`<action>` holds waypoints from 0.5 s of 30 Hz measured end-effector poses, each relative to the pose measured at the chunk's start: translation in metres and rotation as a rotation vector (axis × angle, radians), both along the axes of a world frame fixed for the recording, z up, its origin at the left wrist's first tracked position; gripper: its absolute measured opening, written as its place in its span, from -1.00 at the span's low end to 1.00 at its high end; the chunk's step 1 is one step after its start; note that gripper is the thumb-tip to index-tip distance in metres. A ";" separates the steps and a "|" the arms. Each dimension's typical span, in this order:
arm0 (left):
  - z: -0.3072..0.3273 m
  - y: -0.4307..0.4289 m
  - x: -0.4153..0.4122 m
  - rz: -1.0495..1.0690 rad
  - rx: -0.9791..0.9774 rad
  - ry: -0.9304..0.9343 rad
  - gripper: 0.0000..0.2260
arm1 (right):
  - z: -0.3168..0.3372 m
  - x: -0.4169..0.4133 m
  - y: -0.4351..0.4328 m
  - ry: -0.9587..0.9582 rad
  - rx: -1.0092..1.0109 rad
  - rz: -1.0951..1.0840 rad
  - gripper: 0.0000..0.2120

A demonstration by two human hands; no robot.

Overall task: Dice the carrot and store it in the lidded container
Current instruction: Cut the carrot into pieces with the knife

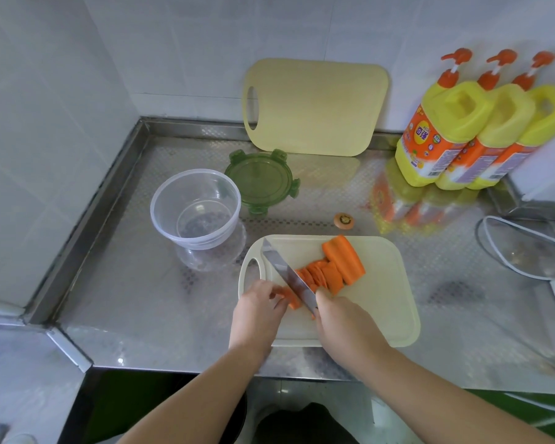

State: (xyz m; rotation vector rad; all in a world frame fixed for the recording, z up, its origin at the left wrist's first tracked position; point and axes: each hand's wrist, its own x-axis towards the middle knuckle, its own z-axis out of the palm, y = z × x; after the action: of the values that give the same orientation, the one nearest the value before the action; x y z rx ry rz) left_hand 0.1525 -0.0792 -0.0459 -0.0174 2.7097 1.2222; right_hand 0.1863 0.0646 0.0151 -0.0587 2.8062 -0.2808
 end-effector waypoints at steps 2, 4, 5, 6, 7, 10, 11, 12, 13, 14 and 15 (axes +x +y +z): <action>-0.003 0.000 -0.001 -0.006 -0.016 -0.020 -0.91 | 0.001 0.003 -0.003 -0.009 -0.005 -0.007 -0.81; -0.005 0.000 -0.001 -0.007 -0.035 -0.023 -0.96 | 0.000 0.004 -0.005 -0.015 -0.005 -0.009 -0.75; -0.006 0.000 -0.001 -0.011 -0.036 -0.018 -0.94 | -0.001 0.004 -0.006 -0.020 -0.005 -0.009 -0.72; -0.007 0.000 -0.001 -0.015 -0.035 -0.016 -0.92 | -0.002 0.004 -0.006 -0.027 -0.004 -0.010 -0.70; -0.007 0.000 -0.002 -0.018 -0.037 -0.011 -0.91 | -0.004 0.004 -0.006 -0.030 -0.005 -0.011 -0.68; -0.008 0.000 -0.002 -0.016 -0.035 0.001 -0.90 | -0.007 0.005 -0.006 -0.030 0.000 -0.007 -0.65; -0.007 0.000 -0.001 -0.013 -0.033 0.007 -0.90 | -0.007 0.004 -0.006 -0.029 -0.001 -0.004 -0.64; -0.007 0.000 -0.001 -0.011 -0.034 0.012 -0.91 | -0.008 0.004 -0.005 -0.028 -0.004 -0.001 -0.63; -0.007 0.000 -0.002 -0.011 -0.037 0.021 -0.91 | -0.009 0.004 -0.005 -0.026 -0.008 0.002 -0.62; -0.007 0.000 -0.002 -0.014 -0.042 0.024 -0.91 | -0.009 0.003 -0.004 -0.023 -0.010 0.009 -0.62; -0.007 0.000 -0.002 -0.015 -0.045 0.026 -0.92 | -0.010 0.003 -0.004 -0.022 -0.011 0.017 -0.61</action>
State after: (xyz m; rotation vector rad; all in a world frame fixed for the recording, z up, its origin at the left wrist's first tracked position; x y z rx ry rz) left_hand 0.1505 -0.0792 -0.0531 0.0135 2.7545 1.1646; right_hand 0.1895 0.0611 0.0049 -0.0816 2.7811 -0.2912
